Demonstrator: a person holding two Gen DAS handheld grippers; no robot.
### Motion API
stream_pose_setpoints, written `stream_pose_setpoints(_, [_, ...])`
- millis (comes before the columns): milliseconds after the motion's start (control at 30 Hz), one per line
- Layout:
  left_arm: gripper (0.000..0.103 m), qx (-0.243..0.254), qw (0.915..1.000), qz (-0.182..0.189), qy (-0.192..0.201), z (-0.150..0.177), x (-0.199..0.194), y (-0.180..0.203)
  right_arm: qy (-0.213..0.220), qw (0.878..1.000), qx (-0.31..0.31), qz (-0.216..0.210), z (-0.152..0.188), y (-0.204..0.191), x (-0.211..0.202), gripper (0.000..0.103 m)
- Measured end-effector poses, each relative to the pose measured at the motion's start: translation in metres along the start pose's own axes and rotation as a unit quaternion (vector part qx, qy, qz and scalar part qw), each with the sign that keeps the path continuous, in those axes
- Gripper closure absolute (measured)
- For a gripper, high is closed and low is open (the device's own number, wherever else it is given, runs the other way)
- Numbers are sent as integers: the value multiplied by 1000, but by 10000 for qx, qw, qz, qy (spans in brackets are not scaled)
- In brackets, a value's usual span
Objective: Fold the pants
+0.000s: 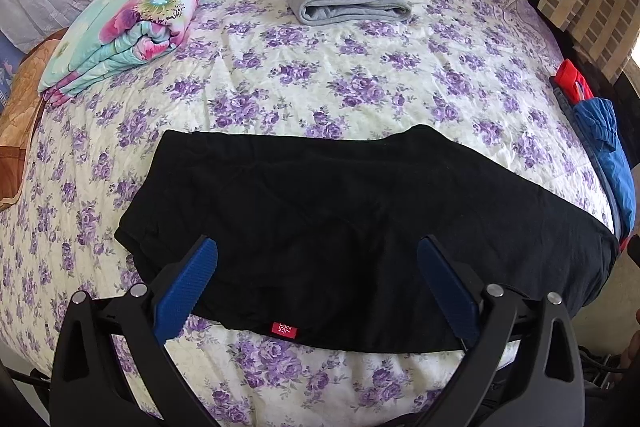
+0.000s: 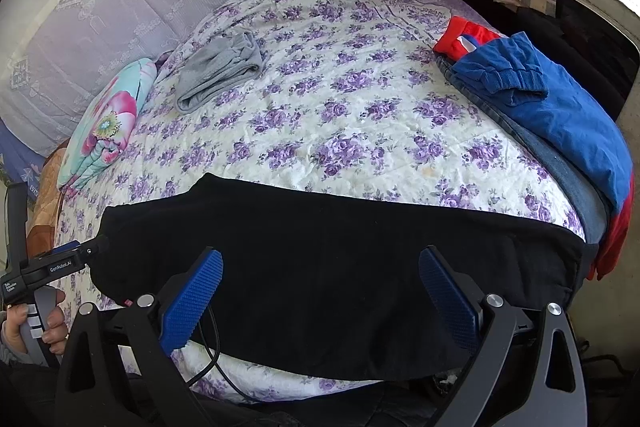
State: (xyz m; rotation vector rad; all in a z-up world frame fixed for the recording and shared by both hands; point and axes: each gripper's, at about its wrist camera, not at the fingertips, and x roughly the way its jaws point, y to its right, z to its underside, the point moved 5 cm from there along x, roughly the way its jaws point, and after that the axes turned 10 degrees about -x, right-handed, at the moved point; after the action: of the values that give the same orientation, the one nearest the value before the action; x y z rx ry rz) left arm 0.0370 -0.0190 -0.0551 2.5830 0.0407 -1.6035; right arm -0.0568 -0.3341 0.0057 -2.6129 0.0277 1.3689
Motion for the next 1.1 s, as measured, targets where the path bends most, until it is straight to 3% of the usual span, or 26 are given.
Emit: stream_pose_setpoints(1100, [5,0,10000,1,-12,-1,0,1,-4,10000,2,-11,2,3,0,4])
